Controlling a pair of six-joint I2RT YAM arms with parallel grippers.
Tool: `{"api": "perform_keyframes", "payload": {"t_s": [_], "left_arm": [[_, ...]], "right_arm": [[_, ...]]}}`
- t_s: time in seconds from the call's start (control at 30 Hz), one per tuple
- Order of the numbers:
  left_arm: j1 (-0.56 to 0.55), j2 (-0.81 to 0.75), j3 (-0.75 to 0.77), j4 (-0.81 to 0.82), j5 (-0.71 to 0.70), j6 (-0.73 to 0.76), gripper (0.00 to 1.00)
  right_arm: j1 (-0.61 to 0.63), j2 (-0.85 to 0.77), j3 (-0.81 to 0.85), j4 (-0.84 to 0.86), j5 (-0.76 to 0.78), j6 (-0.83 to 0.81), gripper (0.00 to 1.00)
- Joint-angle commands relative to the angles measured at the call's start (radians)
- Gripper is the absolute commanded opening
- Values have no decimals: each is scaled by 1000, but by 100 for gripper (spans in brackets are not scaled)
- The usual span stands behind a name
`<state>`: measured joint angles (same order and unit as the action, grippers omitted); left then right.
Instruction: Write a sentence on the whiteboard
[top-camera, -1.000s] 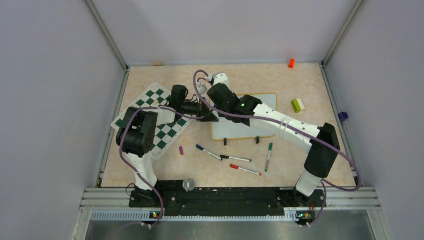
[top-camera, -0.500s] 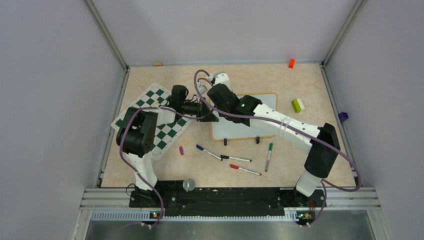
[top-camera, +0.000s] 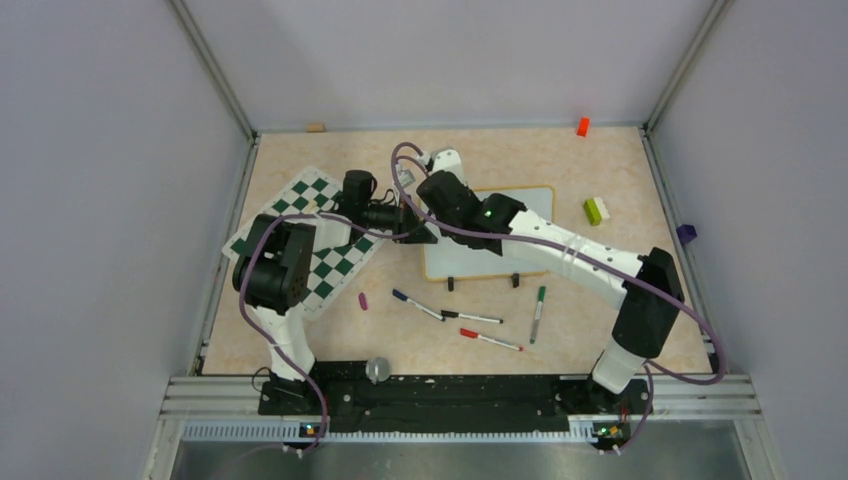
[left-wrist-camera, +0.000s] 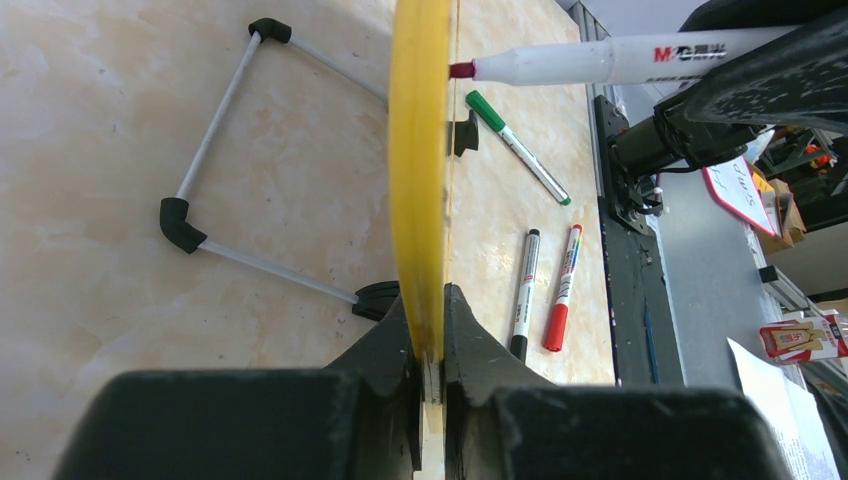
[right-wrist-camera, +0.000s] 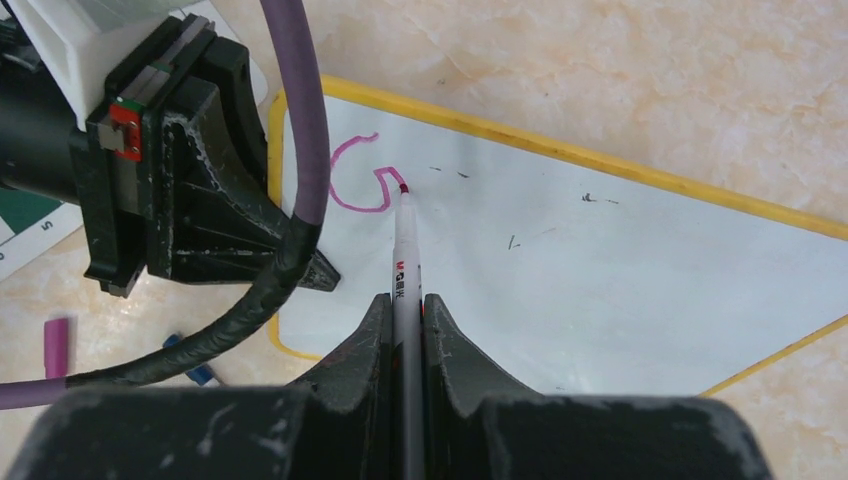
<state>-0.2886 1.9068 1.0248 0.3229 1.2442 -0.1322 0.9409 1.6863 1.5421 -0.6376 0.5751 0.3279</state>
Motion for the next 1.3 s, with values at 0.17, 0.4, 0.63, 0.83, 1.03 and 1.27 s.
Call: {"api": "perform_keyframes", "payload": {"t_s": [0.17,0.4,0.63,0.83,1.03,1.27], "left_arm": [[-11,-10,-10,-15,6,52,0],[-10,-9,-11,-16,6,52,0],[-11,-13,-12,-15,6,54,0],[-10,-10,-12,-15,6,52,0],[-10,-8,-9,-15,5,50,0],[-10,-8,-11,-15,7,50,0]], "right_arm": [[-4,-42,-70,-14,16,28,0],[-4,-45,-65,-14,-2,33,0],[-5,-138,-48,36,-78,15,0],[-20,-262,-118,118,-138,6,0],[-29,-354,-268,256,-155,-67,0],[-29,-315,-254,231,-168,-188,0]]}}
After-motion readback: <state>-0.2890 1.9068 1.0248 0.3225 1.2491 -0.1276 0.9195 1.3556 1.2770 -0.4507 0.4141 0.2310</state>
